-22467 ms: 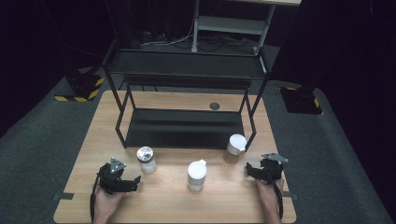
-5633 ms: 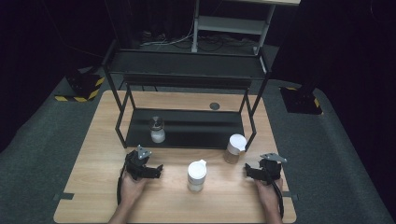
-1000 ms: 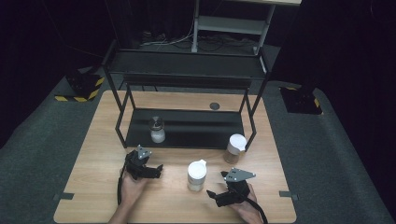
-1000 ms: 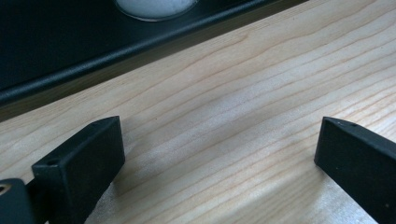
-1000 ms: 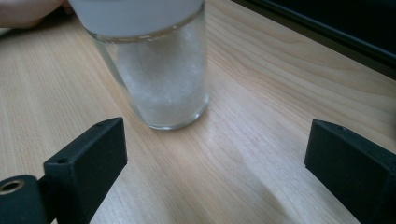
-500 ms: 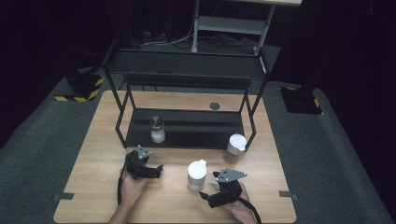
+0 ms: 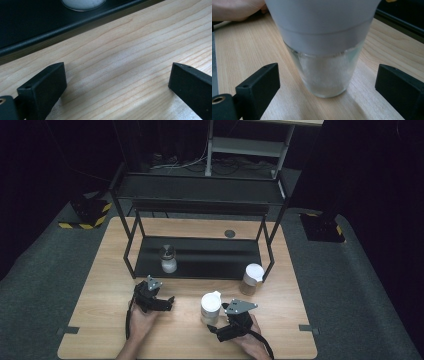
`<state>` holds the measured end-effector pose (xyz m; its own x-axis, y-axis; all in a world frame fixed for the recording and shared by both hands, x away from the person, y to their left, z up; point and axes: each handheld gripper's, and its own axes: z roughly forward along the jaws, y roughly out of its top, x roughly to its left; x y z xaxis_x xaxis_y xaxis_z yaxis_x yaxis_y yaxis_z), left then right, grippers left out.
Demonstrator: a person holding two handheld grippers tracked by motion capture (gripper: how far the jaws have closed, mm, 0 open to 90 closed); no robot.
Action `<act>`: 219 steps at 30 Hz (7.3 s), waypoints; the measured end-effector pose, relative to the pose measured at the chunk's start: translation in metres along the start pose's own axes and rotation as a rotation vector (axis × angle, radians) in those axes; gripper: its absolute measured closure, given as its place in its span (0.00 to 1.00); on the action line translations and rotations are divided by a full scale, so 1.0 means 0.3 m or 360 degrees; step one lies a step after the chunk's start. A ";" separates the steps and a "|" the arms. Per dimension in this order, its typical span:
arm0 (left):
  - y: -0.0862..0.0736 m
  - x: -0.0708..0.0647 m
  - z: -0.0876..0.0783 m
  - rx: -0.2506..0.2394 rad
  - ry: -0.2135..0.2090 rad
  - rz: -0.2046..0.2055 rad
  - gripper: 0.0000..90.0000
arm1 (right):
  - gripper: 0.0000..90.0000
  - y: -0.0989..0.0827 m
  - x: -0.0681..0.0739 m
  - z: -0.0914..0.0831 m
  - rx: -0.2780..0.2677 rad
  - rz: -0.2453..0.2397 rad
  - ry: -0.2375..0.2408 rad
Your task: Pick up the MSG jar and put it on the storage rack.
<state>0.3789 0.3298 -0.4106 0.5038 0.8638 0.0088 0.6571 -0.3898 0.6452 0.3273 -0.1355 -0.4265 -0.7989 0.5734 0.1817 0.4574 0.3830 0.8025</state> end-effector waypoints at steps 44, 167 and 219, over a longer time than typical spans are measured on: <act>0.000 0.000 0.000 -0.0001 0.0000 0.0001 0.02 | 0.22 0.005 0.054 0.086 -0.0087 0.0010 -0.0086; 0.000 0.000 0.000 -0.0001 0.0000 0.0002 0.02 | 0.34 0.112 0.038 0.070 -0.0211 0.0038 -0.0320; -0.001 0.000 0.000 -0.0004 0.0002 -0.0002 0.02 | 0.34 0.278 -0.048 0.264 -0.0202 0.0132 -0.0472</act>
<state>0.3786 0.3299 -0.4107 0.5023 0.8647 0.0088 0.6565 -0.3879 0.6470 0.4080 -0.0544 -0.4071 -0.6040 0.7918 0.0909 0.4487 0.2436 0.8599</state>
